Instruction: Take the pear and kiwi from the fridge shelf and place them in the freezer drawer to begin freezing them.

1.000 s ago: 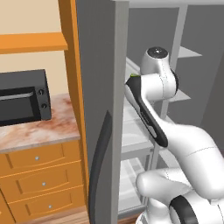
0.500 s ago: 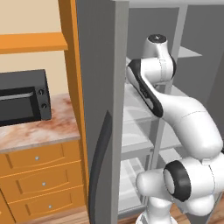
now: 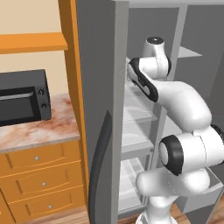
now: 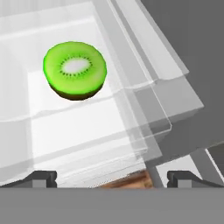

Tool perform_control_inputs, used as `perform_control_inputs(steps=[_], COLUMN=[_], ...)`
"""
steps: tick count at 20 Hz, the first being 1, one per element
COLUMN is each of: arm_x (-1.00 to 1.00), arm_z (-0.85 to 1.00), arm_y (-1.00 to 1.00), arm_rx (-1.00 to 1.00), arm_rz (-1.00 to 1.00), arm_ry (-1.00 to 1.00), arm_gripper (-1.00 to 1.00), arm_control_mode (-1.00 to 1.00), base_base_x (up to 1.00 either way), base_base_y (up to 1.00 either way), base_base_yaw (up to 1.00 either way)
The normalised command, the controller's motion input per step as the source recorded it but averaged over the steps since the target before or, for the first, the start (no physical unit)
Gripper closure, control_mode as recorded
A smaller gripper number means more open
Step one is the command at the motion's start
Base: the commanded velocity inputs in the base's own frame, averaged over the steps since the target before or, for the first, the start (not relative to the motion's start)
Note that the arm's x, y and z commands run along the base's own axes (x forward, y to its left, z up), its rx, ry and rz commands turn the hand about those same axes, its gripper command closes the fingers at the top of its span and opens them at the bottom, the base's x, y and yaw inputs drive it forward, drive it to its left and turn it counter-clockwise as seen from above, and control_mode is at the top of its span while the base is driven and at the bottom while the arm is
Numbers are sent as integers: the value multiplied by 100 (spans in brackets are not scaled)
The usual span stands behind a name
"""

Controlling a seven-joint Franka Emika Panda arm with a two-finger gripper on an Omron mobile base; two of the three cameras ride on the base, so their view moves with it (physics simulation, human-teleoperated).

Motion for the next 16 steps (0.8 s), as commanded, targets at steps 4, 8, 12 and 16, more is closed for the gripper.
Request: perform_control_inputs(steps=[4, 8, 12, 16], arm_x=[76, 58, 43, 37], arm_z=[0, 0, -12, -26], arm_y=[12, 12, 6, 0], arm_rx=[0, 0, 0, 0], arm_rz=[0, 0, 0, 0], arm_ry=[0, 0, 1, 2], arm_gripper=[-100, -100, -100, -100], arm_control_mode=[-100, -100, -100, -100], base_base_x=[0, 0, 0, 0], base_base_y=[0, 0, 0, 0], base_base_yaw=[0, 0, 0, 0])
